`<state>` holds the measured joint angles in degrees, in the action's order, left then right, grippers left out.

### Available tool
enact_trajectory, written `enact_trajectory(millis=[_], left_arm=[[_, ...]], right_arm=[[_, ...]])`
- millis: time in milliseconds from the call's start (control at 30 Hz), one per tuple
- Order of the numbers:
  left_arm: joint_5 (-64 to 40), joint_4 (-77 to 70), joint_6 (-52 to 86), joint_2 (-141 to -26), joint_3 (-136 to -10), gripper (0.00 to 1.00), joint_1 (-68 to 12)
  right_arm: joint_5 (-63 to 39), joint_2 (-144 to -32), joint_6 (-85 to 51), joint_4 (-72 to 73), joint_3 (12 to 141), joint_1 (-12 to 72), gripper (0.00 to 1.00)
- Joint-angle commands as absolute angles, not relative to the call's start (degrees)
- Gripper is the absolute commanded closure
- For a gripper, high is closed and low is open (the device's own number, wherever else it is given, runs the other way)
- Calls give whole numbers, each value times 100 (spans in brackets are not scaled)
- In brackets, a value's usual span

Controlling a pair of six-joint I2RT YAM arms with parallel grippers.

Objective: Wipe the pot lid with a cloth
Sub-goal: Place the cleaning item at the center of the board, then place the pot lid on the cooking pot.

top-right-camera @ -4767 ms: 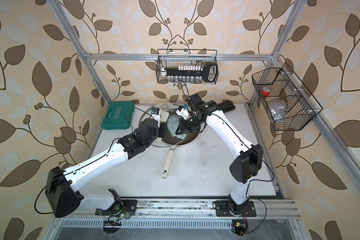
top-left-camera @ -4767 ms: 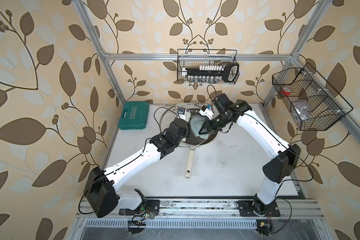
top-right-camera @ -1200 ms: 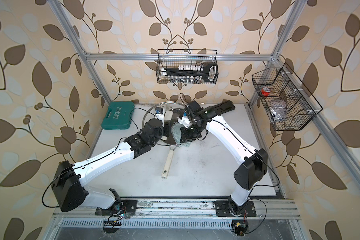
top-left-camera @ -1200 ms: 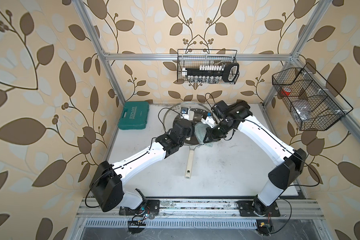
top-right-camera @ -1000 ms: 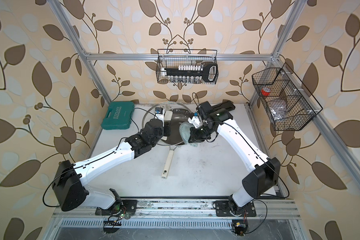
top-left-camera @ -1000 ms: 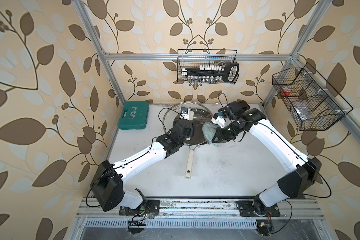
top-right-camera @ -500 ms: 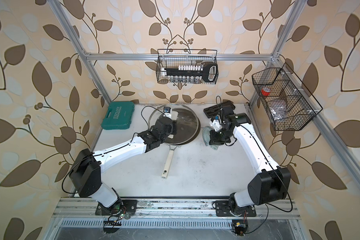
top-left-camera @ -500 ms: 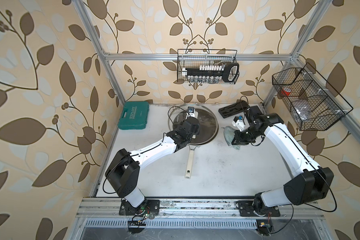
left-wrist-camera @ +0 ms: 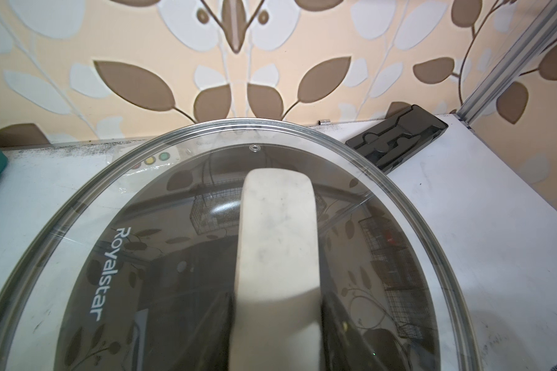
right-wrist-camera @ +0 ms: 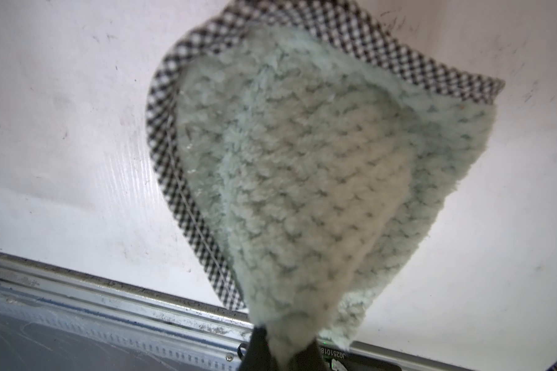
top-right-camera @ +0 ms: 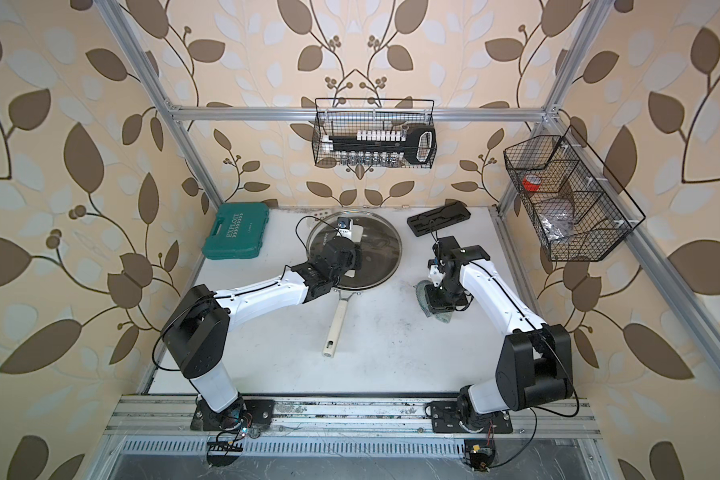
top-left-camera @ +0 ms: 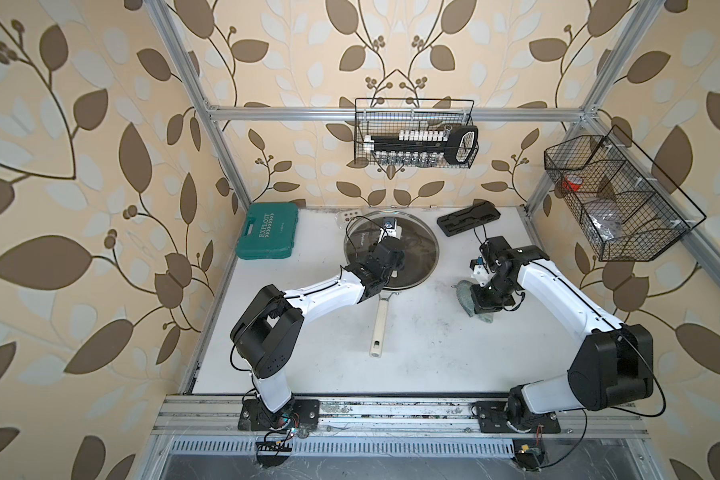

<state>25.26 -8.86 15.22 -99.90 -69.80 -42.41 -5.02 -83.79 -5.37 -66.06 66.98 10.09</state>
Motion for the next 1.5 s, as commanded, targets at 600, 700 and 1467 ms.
enact_trajectory(millis=[600,700,1467], left_arm=[[2856,-2139,1864,-9815,-7675,100,-4193],[2852,-2103,1941,-9818,-7681,100,-4177],[2885,-2095,2052,-9931,-7532,100,-4150]], right_arm=[[-356,-9128,-1063,-6337,6439,1508,69],[-380,-9077,-1055,-6409,6468,1509,41],[233,-7013,-1419,-5378,6596,1496,1]])
